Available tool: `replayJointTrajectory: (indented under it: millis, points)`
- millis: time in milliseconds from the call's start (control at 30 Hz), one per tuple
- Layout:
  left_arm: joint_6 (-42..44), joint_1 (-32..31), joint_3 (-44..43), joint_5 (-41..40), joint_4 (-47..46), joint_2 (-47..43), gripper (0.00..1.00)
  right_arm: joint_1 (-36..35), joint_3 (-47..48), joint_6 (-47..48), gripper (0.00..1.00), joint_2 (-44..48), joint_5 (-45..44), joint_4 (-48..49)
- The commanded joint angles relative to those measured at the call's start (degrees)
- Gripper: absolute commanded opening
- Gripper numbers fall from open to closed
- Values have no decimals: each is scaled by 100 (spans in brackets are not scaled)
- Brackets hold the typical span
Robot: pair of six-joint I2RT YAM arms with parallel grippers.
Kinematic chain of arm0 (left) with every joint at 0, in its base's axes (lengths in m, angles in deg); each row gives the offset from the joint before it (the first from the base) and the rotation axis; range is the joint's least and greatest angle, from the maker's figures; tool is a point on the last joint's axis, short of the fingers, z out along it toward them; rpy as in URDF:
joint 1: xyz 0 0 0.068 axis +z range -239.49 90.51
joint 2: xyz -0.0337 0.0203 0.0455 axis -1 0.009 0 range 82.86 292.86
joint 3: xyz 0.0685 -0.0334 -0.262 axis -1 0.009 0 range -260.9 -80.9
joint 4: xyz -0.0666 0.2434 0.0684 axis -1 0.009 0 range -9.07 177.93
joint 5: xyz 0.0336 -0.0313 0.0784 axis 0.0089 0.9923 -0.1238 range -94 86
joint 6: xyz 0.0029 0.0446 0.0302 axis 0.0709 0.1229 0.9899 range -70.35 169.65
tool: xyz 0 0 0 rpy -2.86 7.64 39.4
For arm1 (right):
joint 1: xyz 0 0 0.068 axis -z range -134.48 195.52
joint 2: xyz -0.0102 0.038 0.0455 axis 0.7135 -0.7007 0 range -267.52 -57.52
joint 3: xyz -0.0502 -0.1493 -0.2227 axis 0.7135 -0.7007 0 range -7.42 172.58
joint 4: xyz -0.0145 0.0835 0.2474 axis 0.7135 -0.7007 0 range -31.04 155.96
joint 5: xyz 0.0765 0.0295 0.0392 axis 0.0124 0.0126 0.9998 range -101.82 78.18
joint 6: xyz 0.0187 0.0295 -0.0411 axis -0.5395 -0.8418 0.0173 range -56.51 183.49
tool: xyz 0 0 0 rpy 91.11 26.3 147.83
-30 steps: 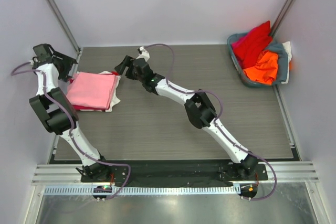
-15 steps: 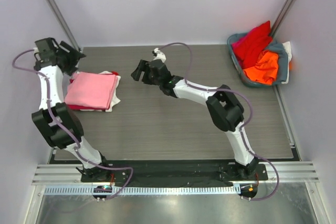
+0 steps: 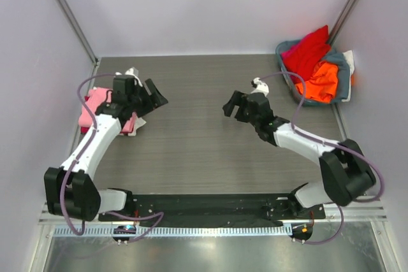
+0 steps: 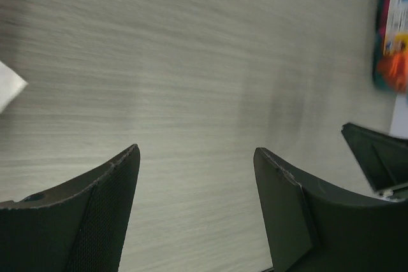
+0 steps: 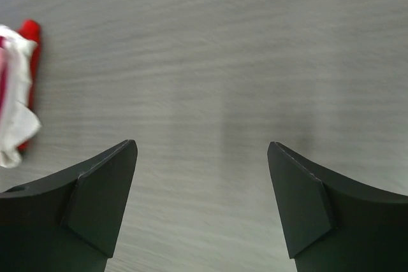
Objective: Fold and stack the t-shirts
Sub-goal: Reset both grippers
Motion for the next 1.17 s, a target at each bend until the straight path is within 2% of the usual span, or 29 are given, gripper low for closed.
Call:
replayJointTrajectory:
  millis: [0,100,267,400,500,567,1133]
  points:
    - [410,-531,479,-480,-733,-569,73,24,-706,537,90,832,-548,-29]
    - [482,-778,1278,-770,-1102,-1113,73,24,-1383,652,90,1579,-926,-134]
    - [280,-963,2762,-648,-2174,-1765,73,33,-2454,669,90,2676,-1392,-29]
    - [761,-999,3520,-700,-2904,-1923,72,24,-3107,635,90,3416,-1909,129]
    - [808,-999,3907,-771,-3343,-2020,72,33,-3414,837,90,3812,-1674,514]
    - [807,-1025,3908,-525,-3433,-2117,72,24,-3521,776,89,3848,-1629,762]
    - [710,-1060,4137,-841,-3319,-2548,74,24,-3442,591,86,3945,-1524,446]
